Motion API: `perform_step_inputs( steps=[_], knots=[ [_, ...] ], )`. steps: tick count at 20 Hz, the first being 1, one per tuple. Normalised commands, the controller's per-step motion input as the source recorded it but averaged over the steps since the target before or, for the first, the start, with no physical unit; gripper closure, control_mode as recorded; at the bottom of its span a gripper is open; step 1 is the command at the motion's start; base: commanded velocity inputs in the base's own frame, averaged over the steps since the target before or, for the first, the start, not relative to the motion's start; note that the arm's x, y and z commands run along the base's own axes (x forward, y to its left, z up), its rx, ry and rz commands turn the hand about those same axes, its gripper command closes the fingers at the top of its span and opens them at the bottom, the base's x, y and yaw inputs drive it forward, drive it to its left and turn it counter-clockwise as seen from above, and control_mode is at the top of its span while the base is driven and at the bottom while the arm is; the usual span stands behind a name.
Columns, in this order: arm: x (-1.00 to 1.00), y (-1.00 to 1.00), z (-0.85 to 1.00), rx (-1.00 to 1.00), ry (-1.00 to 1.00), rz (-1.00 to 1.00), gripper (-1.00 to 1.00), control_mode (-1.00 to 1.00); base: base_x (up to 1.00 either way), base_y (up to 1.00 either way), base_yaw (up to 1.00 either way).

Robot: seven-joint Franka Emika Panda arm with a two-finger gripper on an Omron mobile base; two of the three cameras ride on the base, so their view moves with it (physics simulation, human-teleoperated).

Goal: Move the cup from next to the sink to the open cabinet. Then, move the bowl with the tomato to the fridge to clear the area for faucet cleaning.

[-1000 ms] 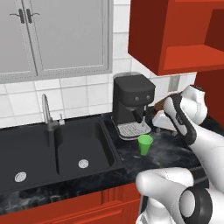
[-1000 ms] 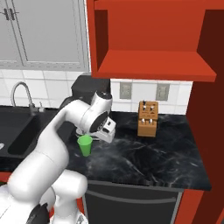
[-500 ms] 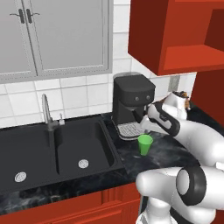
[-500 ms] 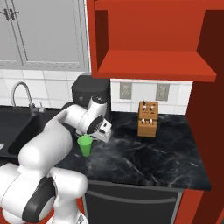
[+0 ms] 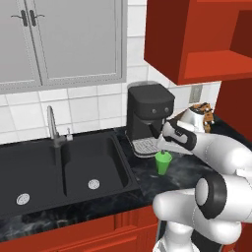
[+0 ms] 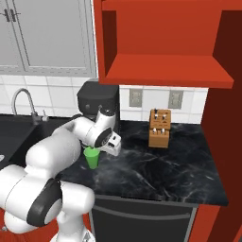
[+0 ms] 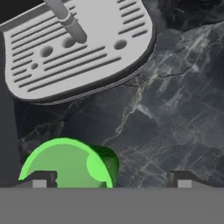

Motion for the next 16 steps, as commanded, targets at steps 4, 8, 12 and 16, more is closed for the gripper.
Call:
perform_step_inputs(
  steps=[4, 8, 12, 16],
  knots=[
    [0.00, 0.00, -0.32, -0.01, -0.03, 0.00, -1.00, -1.00, 0.00, 0.00, 0.00],
    [0.00, 0.00, -0.25, 0.00, -0.06, 0.00, -1.00, -1.00, 0.00, 0.00, 0.00],
    [0.00, 0.00, -0.23, 0.00, -0.07, 0.00, -1.00, -1.00, 0.00, 0.00, 0.00],
    [0.00, 0.00, -0.26, 0.00, -0.05, 0.00, -1.00, -1.00, 0.00, 0.00, 0.00]
  ],
)
